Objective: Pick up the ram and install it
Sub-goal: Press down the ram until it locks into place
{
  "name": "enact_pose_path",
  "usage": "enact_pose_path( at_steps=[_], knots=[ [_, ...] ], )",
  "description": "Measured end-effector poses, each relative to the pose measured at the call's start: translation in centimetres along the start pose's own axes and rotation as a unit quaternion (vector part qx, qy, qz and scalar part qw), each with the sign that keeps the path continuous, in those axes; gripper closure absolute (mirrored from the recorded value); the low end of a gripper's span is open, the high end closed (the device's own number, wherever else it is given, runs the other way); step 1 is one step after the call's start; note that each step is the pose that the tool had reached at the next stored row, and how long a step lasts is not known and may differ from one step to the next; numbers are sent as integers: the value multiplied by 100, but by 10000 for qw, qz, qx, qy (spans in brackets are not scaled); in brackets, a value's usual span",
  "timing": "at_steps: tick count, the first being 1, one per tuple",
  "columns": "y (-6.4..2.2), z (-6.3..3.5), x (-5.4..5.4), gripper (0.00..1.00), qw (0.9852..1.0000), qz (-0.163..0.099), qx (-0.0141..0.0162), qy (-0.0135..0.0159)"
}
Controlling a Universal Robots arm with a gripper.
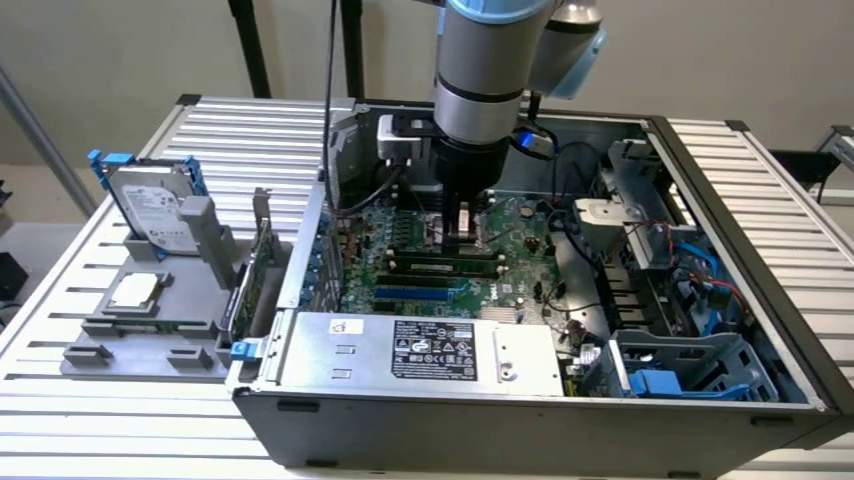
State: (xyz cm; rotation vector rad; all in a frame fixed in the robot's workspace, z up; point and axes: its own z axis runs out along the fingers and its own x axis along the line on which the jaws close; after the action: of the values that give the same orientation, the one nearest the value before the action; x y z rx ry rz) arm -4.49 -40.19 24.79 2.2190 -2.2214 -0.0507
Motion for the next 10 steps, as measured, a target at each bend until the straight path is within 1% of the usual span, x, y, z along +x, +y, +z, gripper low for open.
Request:
enact_pose_path(
  at_steps=[10],
  knots=[
    [0,-6,0,89,10000,0,0,-2]
  ],
)
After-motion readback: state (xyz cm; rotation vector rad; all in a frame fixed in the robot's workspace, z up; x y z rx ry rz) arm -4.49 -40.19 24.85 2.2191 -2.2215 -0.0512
